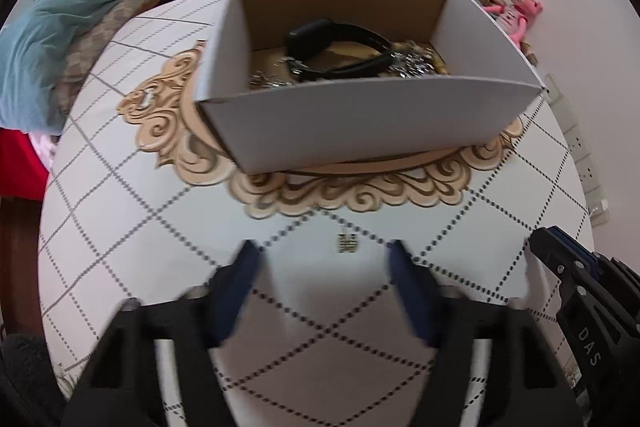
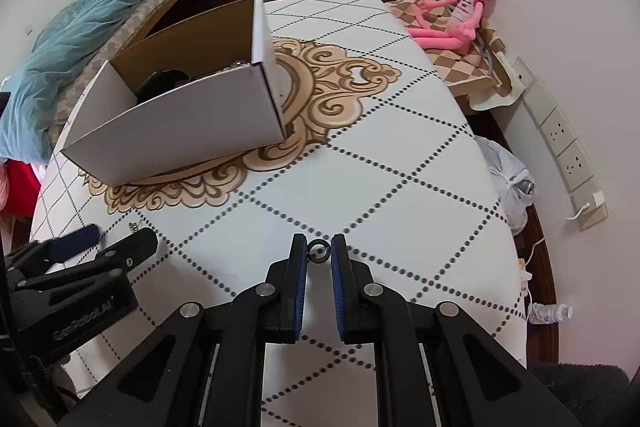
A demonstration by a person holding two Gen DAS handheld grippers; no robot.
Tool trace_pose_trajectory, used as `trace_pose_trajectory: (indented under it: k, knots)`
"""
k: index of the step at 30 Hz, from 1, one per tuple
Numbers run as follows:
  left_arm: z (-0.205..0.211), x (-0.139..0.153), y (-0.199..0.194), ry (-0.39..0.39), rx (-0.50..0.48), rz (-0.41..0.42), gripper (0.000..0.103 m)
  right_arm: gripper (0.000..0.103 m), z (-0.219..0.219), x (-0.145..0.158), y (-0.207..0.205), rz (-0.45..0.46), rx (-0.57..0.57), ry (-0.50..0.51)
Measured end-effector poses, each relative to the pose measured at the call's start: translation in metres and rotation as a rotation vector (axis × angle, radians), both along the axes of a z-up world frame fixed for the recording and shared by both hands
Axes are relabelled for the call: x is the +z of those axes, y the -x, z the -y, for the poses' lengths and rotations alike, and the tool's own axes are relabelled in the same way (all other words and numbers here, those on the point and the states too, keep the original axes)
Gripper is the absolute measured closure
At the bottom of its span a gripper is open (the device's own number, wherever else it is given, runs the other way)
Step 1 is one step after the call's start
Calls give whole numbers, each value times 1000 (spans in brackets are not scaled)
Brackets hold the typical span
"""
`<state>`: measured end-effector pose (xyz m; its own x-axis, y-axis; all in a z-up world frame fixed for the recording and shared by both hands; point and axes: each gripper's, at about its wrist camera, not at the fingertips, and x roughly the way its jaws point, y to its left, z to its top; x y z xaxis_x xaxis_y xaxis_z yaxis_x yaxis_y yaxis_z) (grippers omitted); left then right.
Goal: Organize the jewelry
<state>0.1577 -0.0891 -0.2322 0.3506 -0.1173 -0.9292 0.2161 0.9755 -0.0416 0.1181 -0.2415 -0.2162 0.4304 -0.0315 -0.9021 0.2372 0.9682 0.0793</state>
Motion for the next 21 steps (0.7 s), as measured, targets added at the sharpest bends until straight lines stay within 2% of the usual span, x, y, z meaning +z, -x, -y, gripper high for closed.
trace_pose_trajectory:
  k: [4,7,16,21]
  knots:
    - [3,3,1,-8,-12,26,77,91,4,1,0,4,-9,1]
    - [1,4,1,1,-14,23,91,91,2,2,-1,7,-10,4]
    - [-7,8,5,32,-13,27,95,91,-3,14,-2,39,-1,-2]
    - [-9,32,9,65,-27,62,95,91,-6,34,-2,81,10,-23]
